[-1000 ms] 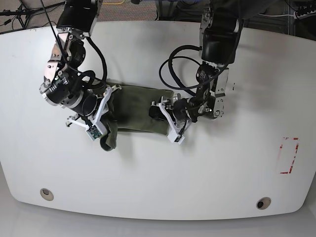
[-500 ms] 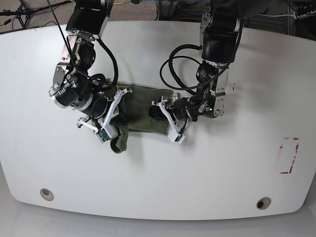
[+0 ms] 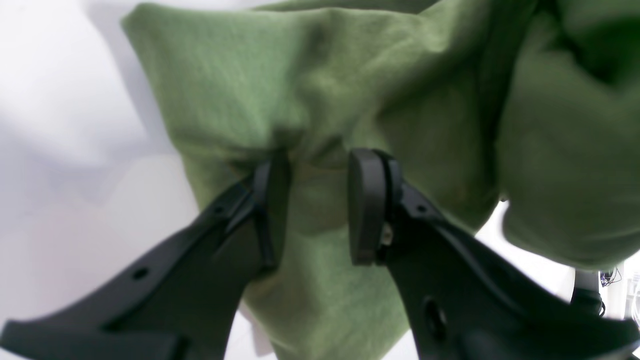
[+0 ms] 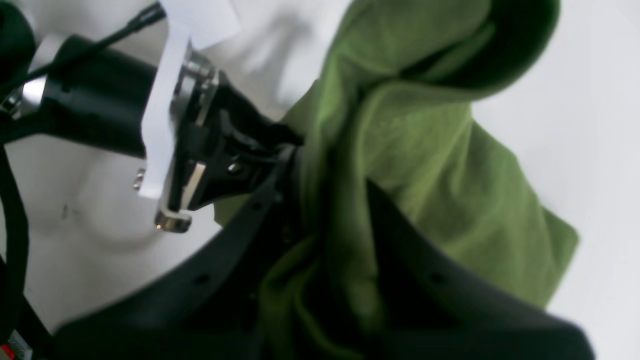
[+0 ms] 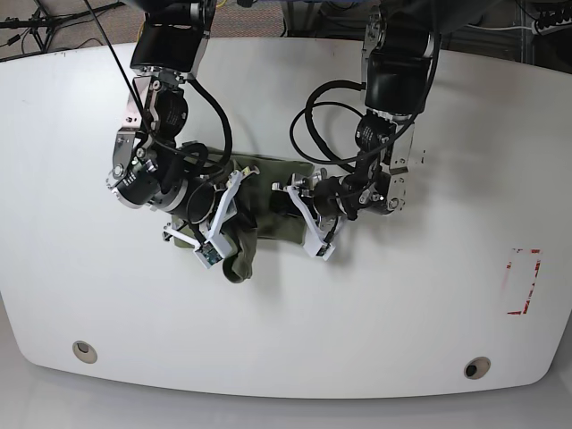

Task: Fold the T-shirt properly
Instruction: 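Fold the strip in half, bringing the right gripper's end toward the left gripper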

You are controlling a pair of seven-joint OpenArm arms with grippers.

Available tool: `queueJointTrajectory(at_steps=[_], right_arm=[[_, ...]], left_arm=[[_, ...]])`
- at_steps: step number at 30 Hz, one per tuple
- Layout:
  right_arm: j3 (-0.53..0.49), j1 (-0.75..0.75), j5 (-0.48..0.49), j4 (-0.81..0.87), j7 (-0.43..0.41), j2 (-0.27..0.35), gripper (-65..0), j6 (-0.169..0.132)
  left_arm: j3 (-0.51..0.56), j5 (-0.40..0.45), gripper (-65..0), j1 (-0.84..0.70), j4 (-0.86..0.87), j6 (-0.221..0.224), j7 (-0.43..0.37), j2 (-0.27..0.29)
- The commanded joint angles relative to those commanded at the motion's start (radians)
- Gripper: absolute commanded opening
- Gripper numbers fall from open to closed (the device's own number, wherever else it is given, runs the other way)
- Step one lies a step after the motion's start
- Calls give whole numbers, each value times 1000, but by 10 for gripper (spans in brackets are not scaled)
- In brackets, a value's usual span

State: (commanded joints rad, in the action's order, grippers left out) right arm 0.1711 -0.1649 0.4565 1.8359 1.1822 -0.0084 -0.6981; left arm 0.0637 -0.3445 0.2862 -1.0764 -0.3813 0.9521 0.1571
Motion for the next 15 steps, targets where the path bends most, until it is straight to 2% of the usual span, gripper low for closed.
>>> queueJointTrajectory(at_steps=[1,3,7,9,12,15], right_arm=[[0,0,0,-2,-2,0,-484,0],[2,2,0,-5,-3,0,-335,0],[3,2,0,-2,-32,0,-136,0],[6,3,0,-2,-49,-2,-108,0],[8,6,9,5,-55,0,-106,0],[61,23,11,60,-55,2,-106,0]], left_arm=[[0,0,-449,0,0,0,0,0],[0,0,-447,2,0,0,0,0],[0,0,-447,6,0,0,0,0],[-2,0,-446,8,0,0,0,0],[-2,-2,-444,11,0,-3,-2,0],[-2,-14,-397,12,-28,-5,-3,0]])
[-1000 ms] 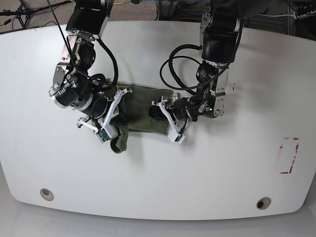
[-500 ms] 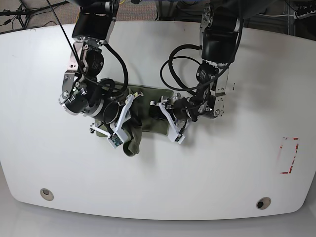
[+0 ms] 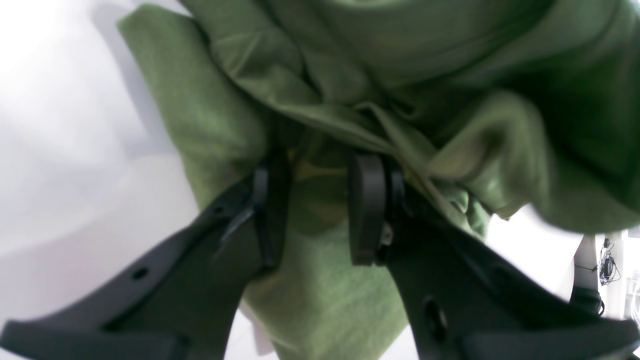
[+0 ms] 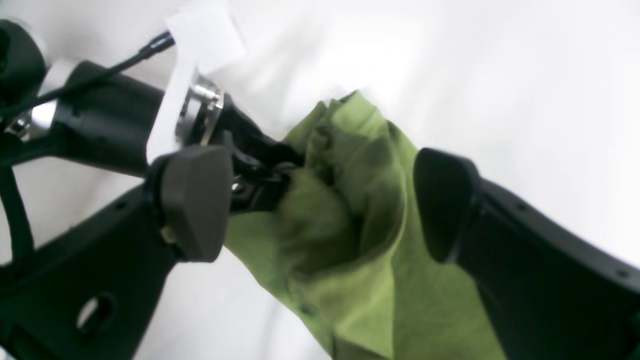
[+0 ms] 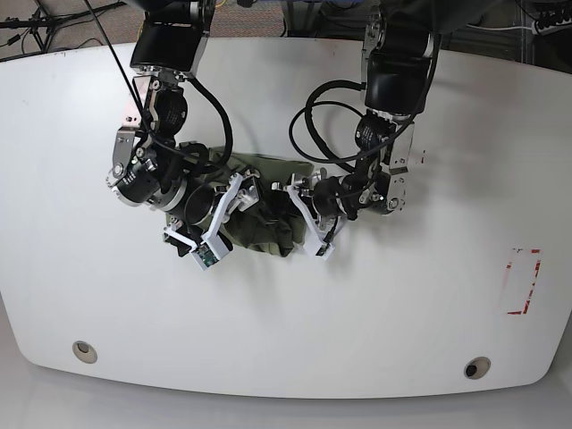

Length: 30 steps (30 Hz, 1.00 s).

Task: Fold the T-shirt properly
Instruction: 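Fold the strip in half, bringing the right gripper's end toward the left gripper, then release the folded shirt and raise both grippers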

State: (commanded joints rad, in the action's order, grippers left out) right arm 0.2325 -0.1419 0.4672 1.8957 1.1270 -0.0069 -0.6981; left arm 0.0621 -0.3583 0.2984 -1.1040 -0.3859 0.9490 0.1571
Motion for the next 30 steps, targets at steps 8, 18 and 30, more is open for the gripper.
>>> queueJointTrajectory(at_steps=[8,18,30], right_arm=[[169,29,61,63,6,12,-106,0],[167,80,199,61,54,29,-106,0],[-40,89,35,-32,-51,31,-106,0]], left_arm=[[3,-97,-282,0,-104,3,17,0],[-2,-190,-283,-12,-356,-89,127,-90],[-253,-210,-283,-110,-612,-224,238,-353]])
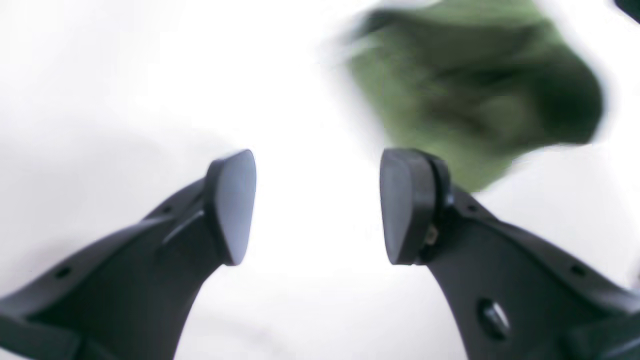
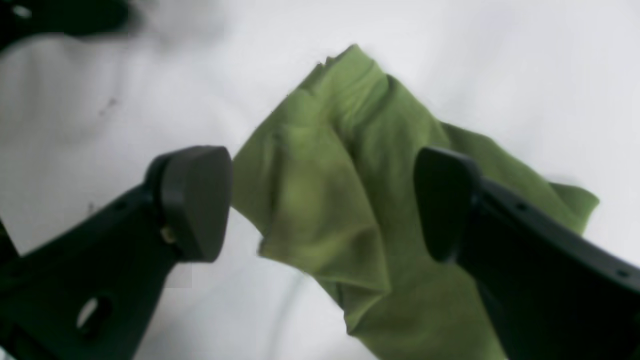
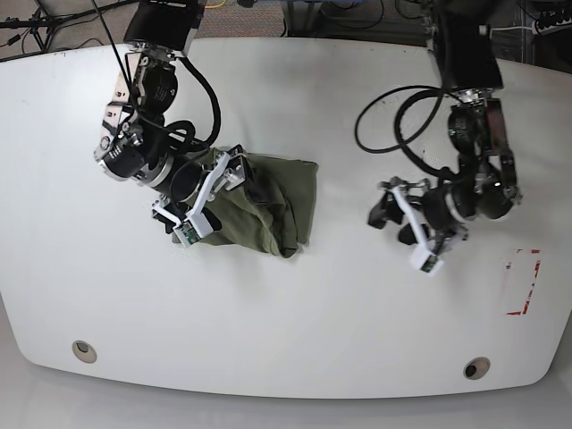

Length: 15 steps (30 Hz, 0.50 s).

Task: Fold the T-shirt properly
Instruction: 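Release the folded shirt and raise both grippers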

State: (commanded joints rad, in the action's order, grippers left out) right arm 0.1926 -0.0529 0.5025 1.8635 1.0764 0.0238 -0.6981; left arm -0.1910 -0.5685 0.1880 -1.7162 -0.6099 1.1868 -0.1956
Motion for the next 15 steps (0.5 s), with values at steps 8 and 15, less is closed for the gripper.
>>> queueJointTrajectory(at_steps=[8,15], right_arm=[[-138,15,-97,-110,-72,-3,-119,0],[-279,74,-100,-78,-114,-3,-257,0]], left_arm=[[-86,-2,-283,-63,-38,-61,0,-97],[-83,-2,-283,-77,-38,-63,0,-91]])
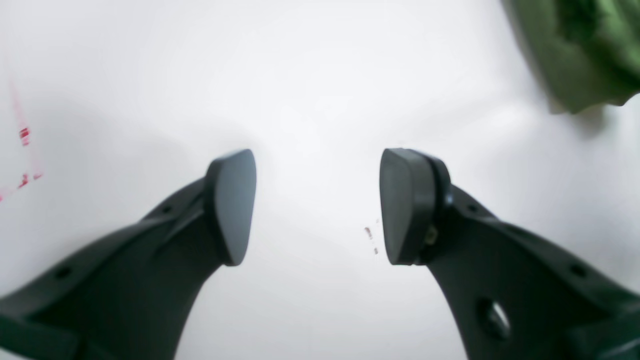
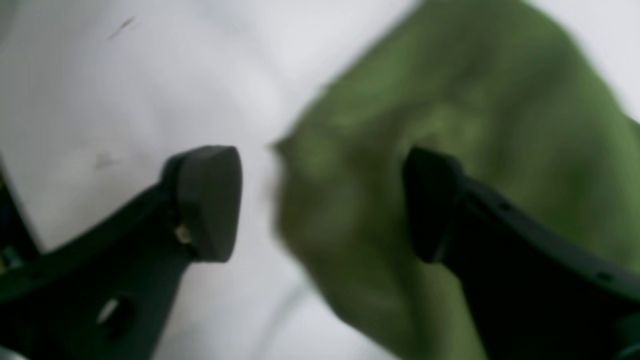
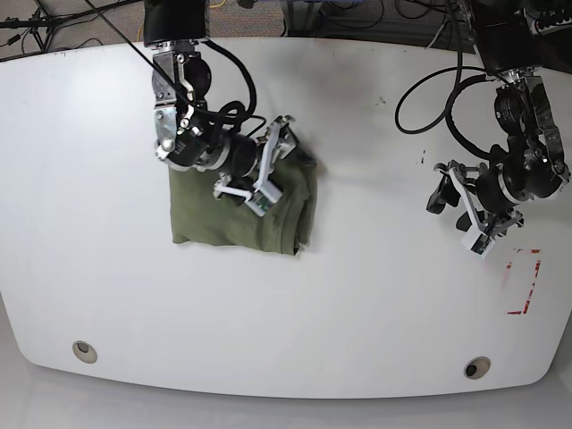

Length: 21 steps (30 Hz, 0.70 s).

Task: Fold the T-shirt properly
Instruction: 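Release the folded shirt and raise both grippers, then grasp the folded shirt's edges with both grippers and fold it again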

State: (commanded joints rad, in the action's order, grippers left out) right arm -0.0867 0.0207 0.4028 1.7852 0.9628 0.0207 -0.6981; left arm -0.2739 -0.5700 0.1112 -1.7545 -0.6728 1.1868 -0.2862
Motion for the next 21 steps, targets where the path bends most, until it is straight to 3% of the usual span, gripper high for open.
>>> queueJointTrajectory(at_steps=[5,10,16,18,21], right_arm=[[57,21,2,98,34,0,-300,0],[184,18,-6,117,49,8,-300,0],[256,-9,-9,115,38,86,-301,0],[281,-29,-9,107,31,126,-303,0],[321,-77,-9,63,29,163,-371,0]], left_arm=[[106,0,-283,20,0,5,-3,3],[196,8,-283,71,3,6,-3,54],[308,14,-283,74,5,6,-3,121],[370,51,-283,74,3,6,-20,158],[499,130,-290,72,6,6,-84,204]])
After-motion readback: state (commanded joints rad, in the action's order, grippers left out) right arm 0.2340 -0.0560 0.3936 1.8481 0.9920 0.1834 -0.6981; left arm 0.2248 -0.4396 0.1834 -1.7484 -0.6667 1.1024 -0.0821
